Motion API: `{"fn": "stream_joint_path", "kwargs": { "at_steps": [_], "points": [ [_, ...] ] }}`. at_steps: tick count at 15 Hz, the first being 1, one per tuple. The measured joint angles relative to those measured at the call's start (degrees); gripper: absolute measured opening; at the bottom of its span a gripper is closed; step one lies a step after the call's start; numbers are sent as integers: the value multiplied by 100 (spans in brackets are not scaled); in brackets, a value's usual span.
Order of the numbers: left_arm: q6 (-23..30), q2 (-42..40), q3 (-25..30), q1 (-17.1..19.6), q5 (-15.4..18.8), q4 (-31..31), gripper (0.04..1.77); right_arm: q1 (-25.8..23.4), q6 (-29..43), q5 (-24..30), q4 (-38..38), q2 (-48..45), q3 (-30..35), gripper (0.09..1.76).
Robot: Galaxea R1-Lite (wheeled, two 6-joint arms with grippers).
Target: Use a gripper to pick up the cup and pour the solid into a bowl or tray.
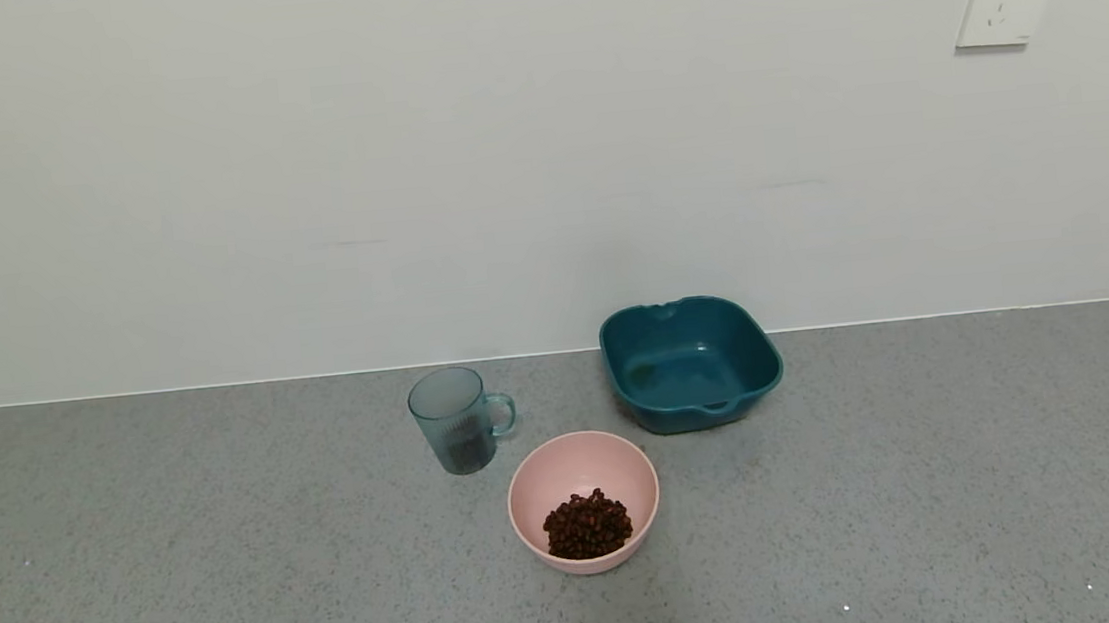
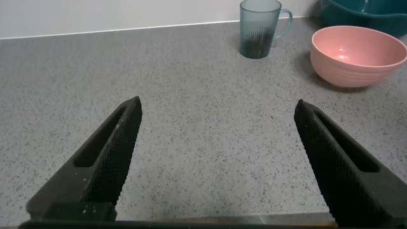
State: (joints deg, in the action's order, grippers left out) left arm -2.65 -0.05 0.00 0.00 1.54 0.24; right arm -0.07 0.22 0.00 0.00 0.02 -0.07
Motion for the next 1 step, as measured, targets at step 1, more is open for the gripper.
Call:
{"fn": "stream_joint_path", "kwargs": {
  "at_steps": [1],
  "points": [
    [4, 0, 0, 0, 0, 2, 172, 0, 0, 0, 0, 0, 0, 171]
  ]
}}
